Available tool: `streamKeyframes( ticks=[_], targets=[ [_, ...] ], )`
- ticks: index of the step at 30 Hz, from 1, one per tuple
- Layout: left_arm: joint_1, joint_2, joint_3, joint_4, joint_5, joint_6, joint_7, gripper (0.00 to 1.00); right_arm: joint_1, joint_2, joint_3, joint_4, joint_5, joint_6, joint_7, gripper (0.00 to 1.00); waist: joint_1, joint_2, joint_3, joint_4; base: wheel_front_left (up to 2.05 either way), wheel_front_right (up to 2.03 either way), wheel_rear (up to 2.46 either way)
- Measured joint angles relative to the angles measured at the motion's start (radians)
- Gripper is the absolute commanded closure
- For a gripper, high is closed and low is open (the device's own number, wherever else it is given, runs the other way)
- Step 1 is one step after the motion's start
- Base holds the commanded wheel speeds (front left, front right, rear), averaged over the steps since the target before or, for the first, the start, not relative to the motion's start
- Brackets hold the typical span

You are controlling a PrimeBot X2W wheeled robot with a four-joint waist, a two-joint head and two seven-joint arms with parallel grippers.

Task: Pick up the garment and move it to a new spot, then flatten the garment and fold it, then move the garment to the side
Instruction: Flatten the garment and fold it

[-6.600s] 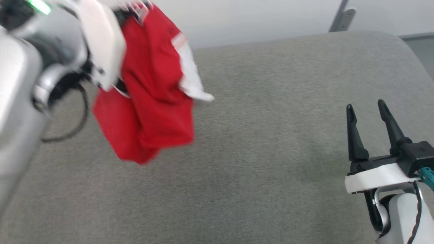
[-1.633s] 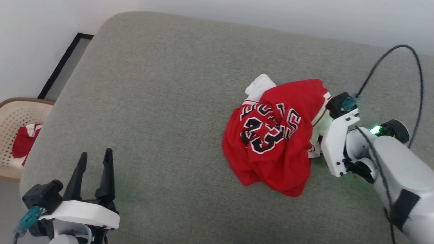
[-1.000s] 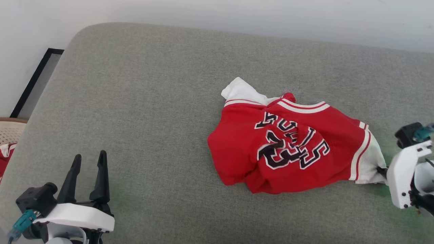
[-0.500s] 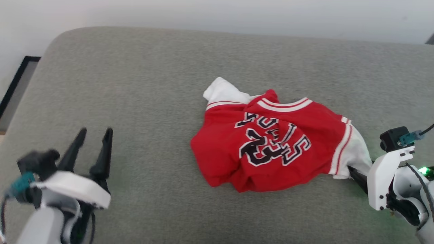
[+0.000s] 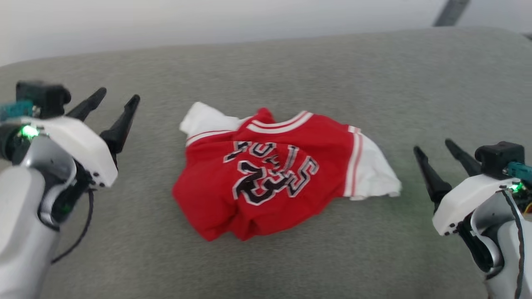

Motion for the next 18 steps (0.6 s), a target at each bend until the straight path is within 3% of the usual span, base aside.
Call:
streamKeyframes(
  ticks=[10, 18],
  targets=[
    [-0.193, 0.056, -0.151, 0.160, -0.093, 0.000, 0.216, 0.00, 0.031, 0.168, -0.070, -0.083, -0.165, 0.000, -0.306, 0.00, 0.0000, 0.0000, 0.029, -0.162, 0.00, 0.00, 0.00],
    [-0.277, 0.059, -0.236, 0.353, -0.113, 0.000, 0.382, 0.00, 0.053, 0.246, -0.070, -0.062, -0.202, 0.000, -0.397, 0.00, 0.0000, 0.0000, 0.072, -0.252, 0.00, 0.00, 0.00]
  ],
)
